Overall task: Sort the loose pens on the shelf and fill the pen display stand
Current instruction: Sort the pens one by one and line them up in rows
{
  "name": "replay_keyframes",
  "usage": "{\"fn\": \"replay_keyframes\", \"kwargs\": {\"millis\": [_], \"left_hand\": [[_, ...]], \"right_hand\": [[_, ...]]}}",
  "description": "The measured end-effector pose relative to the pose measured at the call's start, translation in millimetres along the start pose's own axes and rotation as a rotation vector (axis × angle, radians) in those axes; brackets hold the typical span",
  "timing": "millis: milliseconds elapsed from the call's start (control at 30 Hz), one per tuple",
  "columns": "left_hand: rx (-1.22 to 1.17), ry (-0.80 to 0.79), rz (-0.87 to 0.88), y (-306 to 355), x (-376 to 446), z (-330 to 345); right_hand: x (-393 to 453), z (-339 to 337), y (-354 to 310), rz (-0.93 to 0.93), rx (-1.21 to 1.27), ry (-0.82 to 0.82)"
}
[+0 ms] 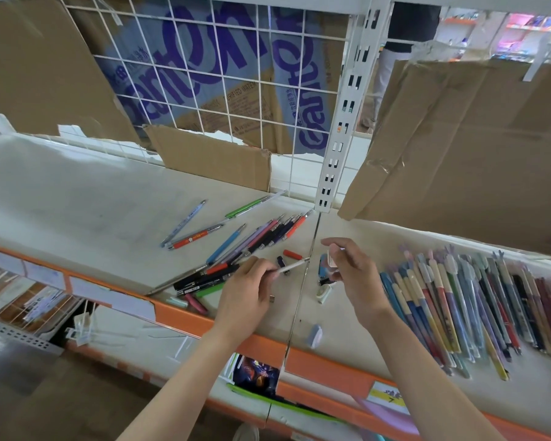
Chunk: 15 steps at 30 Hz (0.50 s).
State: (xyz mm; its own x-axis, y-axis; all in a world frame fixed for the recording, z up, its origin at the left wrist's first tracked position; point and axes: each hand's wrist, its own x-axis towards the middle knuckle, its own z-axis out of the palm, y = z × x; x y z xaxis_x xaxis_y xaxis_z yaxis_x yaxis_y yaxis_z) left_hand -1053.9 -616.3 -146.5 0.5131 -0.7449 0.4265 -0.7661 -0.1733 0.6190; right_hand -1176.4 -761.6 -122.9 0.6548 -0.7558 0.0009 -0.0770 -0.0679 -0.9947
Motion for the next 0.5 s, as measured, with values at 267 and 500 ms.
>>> {"fn": "replay_keyframes", "kwargs": {"millis": [267, 500], "left_hand": [[0.002, -0.020, 0.025, 3.3, 0.6, -1.5], [0.000, -0.035, 0.051, 3.5, 0.1, -2.0]], "right_hand": [[5.5, -13.3, 2.1, -0.005, -0.140, -0.109], [5.7, -11.2, 1.6, -0.018, -0.219, -0.148]]}}
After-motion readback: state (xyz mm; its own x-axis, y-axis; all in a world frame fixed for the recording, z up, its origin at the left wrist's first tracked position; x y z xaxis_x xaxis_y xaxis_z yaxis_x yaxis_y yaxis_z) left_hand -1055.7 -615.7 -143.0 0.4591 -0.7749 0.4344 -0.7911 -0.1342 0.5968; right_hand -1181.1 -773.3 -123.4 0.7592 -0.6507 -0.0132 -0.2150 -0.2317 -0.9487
